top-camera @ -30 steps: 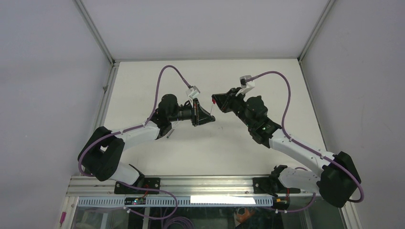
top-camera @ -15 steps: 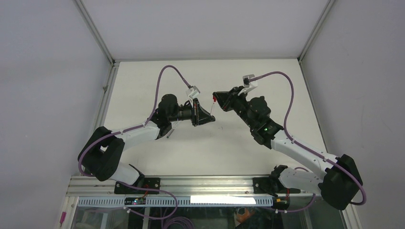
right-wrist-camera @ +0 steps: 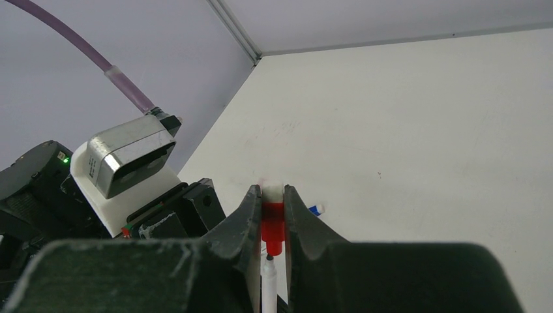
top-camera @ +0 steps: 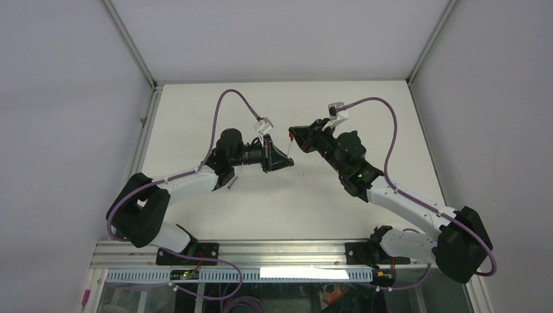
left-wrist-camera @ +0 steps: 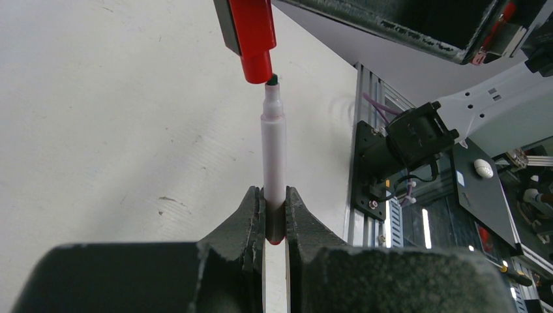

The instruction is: Insert the pens into the pen caps

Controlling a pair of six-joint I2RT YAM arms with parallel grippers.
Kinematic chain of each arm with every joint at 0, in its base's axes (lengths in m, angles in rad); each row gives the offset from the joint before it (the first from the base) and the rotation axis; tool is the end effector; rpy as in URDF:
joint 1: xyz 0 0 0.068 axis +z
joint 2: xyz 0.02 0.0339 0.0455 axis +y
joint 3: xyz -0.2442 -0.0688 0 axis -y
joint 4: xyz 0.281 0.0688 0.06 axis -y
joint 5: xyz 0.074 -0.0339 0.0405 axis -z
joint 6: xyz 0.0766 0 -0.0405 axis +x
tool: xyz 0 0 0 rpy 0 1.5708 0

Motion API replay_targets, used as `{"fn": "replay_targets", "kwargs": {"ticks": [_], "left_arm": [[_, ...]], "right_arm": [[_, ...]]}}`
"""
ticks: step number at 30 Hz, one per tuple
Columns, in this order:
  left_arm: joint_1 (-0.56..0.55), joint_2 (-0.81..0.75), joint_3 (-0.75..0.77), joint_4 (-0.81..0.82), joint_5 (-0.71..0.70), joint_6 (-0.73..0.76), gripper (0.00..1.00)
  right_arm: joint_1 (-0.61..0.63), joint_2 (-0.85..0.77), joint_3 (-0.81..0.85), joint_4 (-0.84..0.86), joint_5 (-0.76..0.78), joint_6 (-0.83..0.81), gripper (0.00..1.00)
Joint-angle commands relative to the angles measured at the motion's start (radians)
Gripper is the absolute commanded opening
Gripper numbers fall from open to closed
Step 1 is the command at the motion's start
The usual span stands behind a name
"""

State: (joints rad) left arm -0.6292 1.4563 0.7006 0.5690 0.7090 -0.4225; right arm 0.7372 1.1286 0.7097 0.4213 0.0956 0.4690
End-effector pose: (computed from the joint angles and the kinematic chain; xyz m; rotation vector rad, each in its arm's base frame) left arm 0.2679 -0.2567 0.1825 0.7516 1.7728 -1.3551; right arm 0.2617 0.2278 0.2751 -0.1408 1.6302 0.8649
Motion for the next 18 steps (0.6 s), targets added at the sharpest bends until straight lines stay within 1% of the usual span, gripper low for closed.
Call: {"fn": "replay_targets", "kwargs": {"ticks": [1,12,18], "left_arm": [[-0.009,-0.028,0.019,0.044,0.007,0.029,0.00],[-0.007,-0.028,0.025,0.020,-0.003,0.050,0.00],[-0.007,-0.032,0.025,0.016,-0.003,0.053,0.00]], "right_arm": [[0.005,-0.001,0.016,0.058,-0.008,-0.001,0.00],[0.010,-0.055,-0.007,0.034,0.000,0.006,0.00],[0.011,-0.058,0.001,0.022,-0.006,0.003,0.00]]}}
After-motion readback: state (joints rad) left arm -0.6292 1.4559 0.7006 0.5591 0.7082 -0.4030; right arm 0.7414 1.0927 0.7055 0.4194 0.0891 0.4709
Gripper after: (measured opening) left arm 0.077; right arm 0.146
